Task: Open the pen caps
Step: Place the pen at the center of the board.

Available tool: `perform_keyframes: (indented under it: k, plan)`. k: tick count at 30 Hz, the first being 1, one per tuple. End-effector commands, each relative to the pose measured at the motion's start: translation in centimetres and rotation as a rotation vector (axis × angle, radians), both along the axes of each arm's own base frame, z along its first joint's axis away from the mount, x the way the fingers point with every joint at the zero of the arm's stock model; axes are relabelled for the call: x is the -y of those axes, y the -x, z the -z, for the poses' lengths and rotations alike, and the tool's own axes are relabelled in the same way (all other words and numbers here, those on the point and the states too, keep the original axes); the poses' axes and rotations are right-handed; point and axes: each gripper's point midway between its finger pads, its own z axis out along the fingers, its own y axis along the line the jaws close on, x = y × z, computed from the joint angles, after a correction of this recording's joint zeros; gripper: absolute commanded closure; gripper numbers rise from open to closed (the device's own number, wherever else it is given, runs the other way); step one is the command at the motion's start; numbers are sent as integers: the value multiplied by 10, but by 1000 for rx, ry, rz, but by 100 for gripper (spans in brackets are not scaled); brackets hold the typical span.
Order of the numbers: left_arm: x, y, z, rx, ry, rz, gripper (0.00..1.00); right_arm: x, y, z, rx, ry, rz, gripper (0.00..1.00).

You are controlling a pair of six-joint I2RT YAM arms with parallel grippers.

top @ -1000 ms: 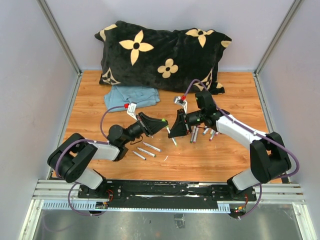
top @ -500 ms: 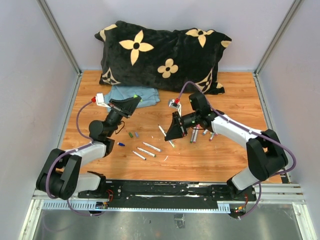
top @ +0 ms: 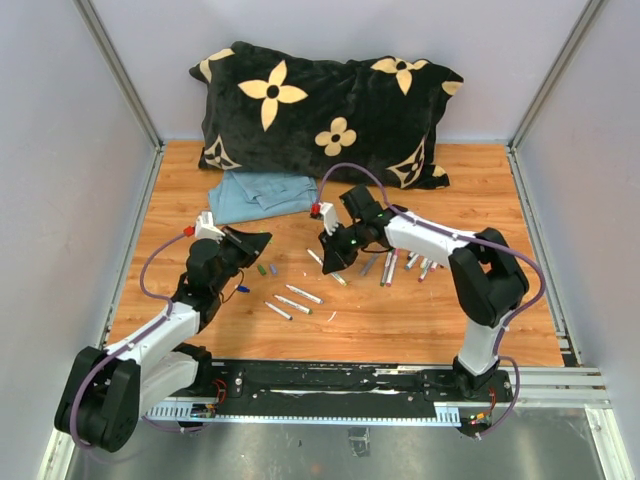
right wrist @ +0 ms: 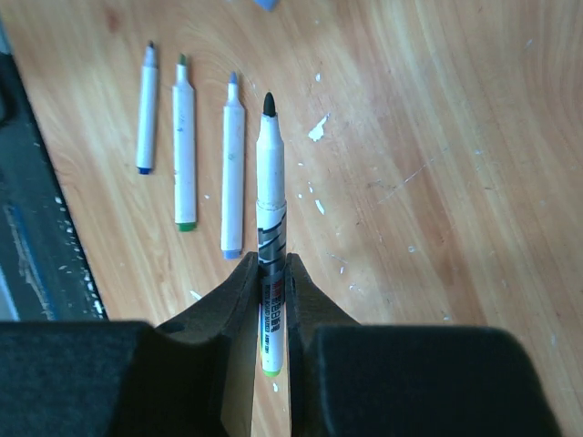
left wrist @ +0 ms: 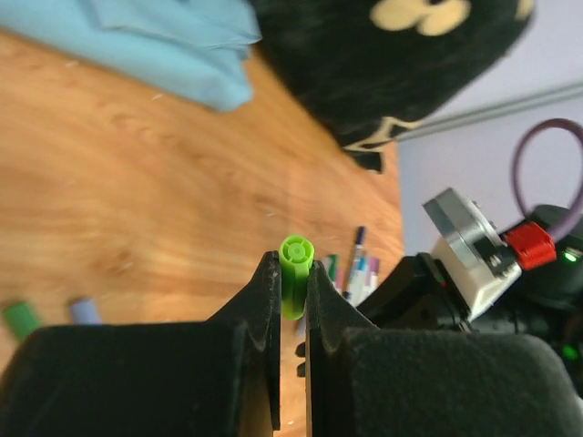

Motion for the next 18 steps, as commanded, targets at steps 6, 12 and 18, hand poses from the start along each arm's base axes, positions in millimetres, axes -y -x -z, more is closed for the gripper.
perform_keyframes:
  k: [6, 12, 18]
  plan:
    - [-28, 8, 58, -230, -108, -127, 100, -5, 18, 44, 21, 247, -33, 95]
    - [-26, 9, 62, -239, -102, -120, 100, -8, 17, 62, -3, 301, -3, 94]
    - [-26, 11, 64, -246, -92, -118, 100, -13, 17, 61, -10, 306, -1, 86]
